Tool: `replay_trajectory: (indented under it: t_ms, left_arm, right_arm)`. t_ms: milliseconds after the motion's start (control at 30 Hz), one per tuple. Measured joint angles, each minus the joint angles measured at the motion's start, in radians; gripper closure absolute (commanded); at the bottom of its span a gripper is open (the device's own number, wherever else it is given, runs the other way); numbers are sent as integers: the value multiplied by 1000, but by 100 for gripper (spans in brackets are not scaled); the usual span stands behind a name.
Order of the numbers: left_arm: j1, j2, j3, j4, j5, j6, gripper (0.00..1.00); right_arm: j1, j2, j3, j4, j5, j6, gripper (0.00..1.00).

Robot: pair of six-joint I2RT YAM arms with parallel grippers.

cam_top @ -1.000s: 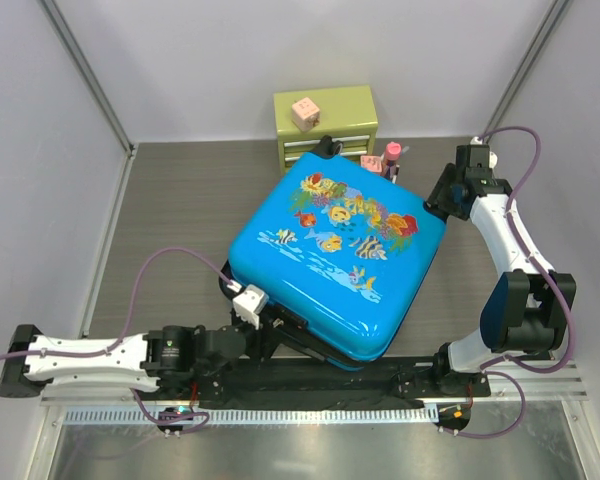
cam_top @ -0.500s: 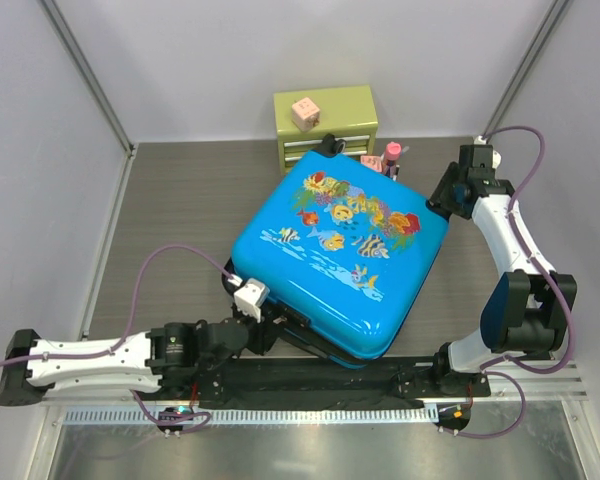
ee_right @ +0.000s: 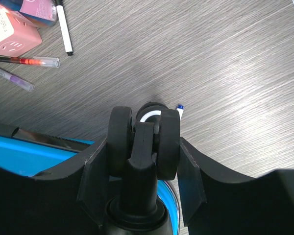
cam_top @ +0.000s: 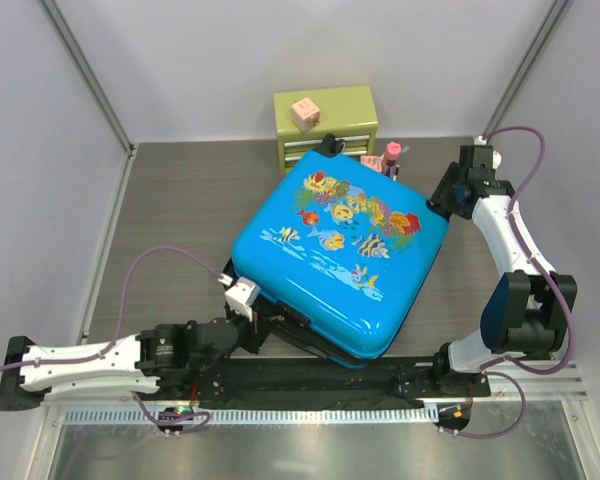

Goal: Pack the luggage
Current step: Zip the luggage at the center of the board.

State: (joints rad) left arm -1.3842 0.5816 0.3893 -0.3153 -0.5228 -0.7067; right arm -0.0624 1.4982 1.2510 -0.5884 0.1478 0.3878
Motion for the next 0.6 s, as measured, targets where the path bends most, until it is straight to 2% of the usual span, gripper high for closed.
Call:
replay_trajectory:
  t_ms: [367,533,600]
  left_arm:
    - [11,-196,-2,-124,-127,-31,100]
    - [12,-216,-5,-163,-161,-42,100]
    - [12,-208,-7,-159,-156,-40,94]
  right_arm:
    - [0,0,0,-1,3,0,99]
    - [0,0,0,0,4,0,99]
    - [0,0,0,0,4,0,99]
